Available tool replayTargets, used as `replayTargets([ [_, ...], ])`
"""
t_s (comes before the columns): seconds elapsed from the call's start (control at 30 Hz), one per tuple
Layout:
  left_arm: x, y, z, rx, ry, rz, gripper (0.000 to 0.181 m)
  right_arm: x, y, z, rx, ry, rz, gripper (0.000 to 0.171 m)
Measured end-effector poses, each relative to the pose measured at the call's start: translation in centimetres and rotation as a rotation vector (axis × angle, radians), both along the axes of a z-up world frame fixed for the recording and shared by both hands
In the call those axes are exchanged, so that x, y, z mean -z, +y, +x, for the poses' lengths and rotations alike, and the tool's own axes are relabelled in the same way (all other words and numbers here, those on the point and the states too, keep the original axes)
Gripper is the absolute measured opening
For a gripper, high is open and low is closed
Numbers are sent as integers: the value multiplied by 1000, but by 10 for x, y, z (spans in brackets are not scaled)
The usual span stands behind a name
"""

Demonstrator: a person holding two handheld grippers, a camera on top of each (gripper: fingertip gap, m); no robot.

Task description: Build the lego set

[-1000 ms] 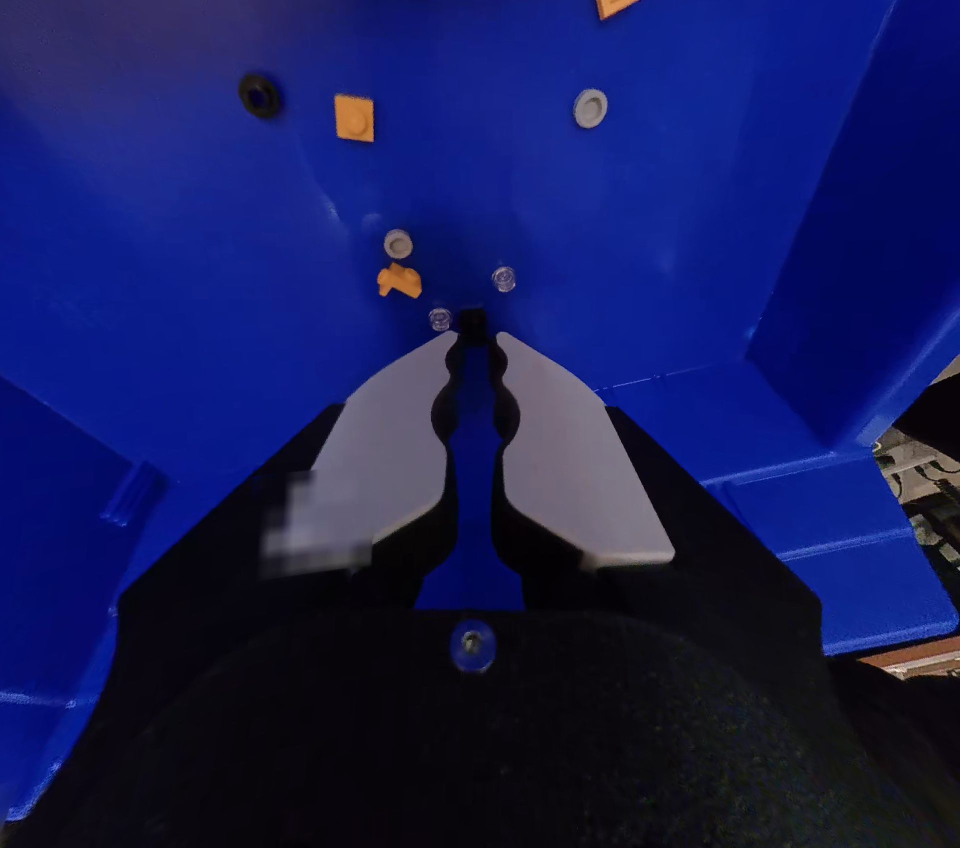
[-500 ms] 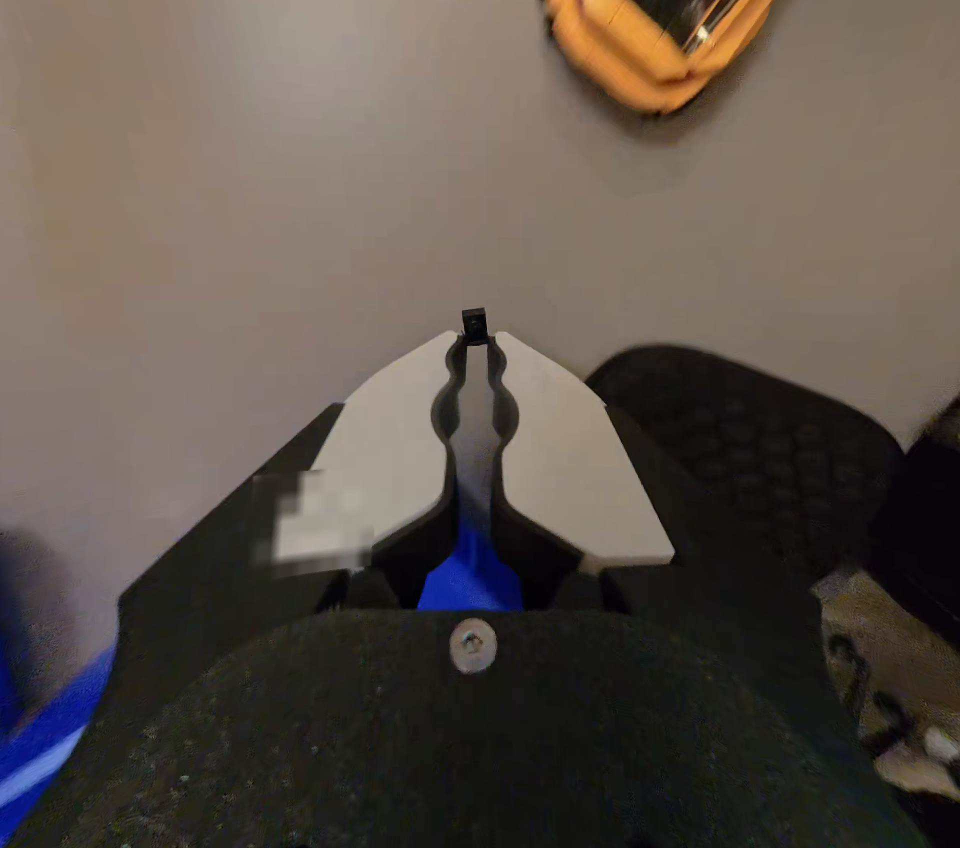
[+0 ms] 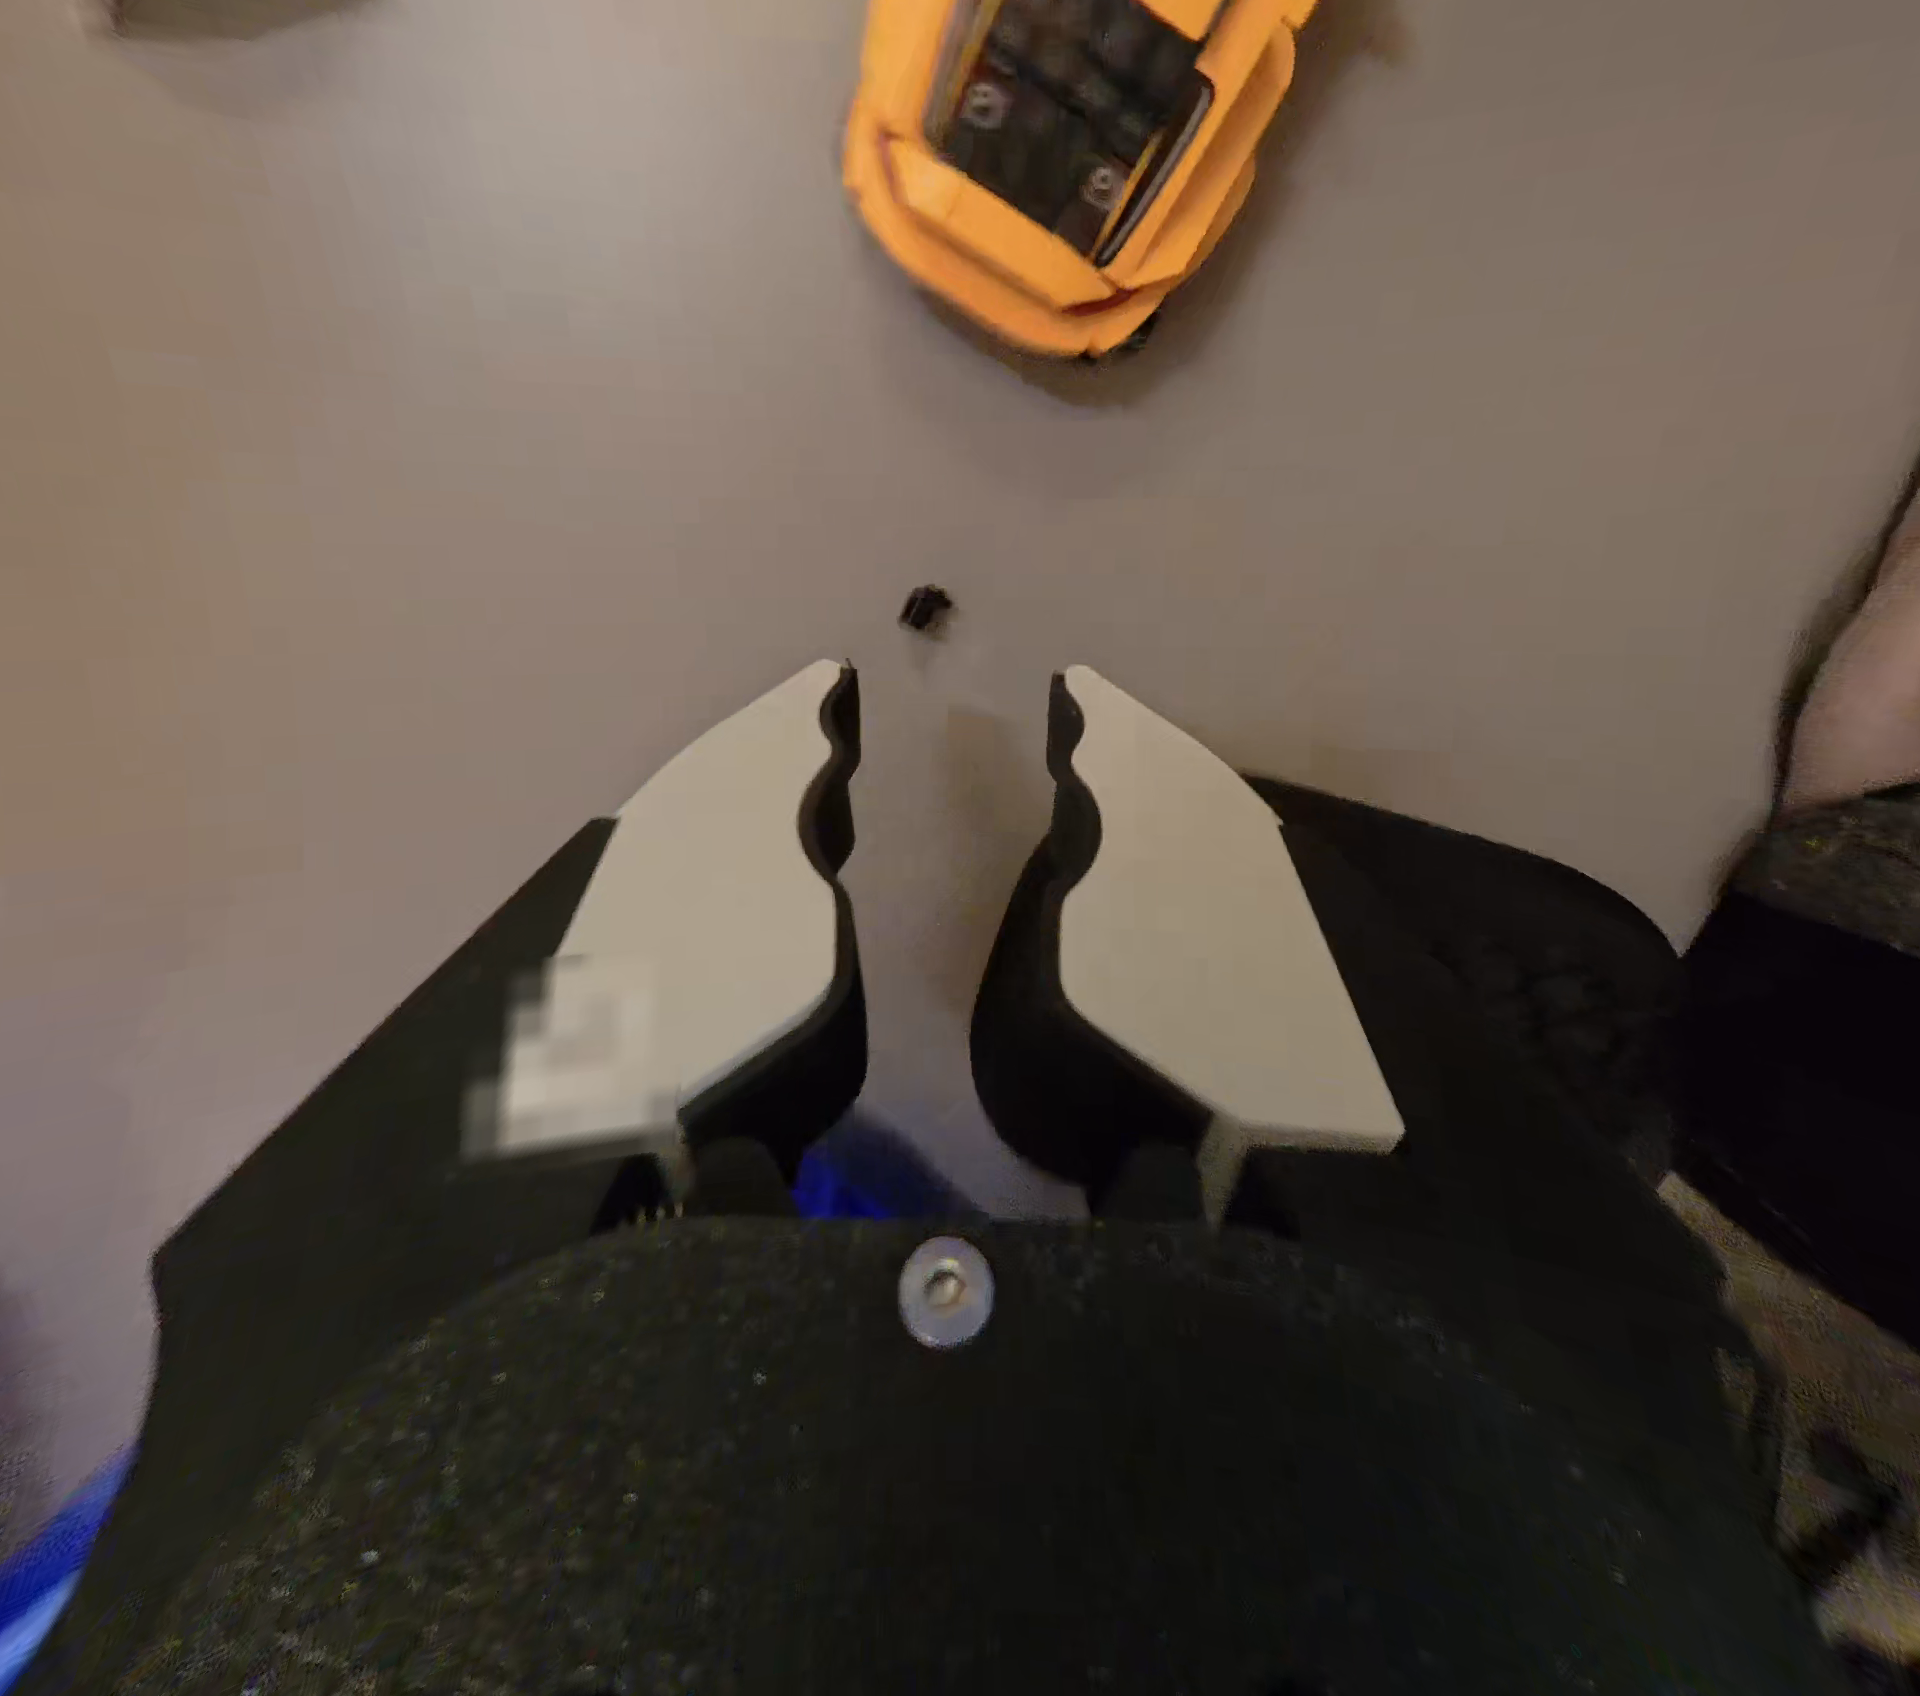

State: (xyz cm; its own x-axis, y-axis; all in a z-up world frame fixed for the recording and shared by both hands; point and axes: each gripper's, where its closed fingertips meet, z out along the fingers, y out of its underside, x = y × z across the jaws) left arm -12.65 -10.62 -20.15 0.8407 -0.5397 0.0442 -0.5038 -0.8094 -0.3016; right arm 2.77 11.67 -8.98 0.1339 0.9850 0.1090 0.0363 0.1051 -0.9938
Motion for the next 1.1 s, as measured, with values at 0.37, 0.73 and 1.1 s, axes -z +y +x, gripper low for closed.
replayTargets([
  [0.37,-6,-113,-230,-658,80,-80,19,12,-3,-7,-11,-36,-6,0],
  [0.73,43,-120,-255,-707,4,-190,18,22,-2,-11,-2,-69,-5,0],
  [1.1,-4,-91,-209,-588,5,-8,7,13,-4,-7,-4,-42,7,0],
])
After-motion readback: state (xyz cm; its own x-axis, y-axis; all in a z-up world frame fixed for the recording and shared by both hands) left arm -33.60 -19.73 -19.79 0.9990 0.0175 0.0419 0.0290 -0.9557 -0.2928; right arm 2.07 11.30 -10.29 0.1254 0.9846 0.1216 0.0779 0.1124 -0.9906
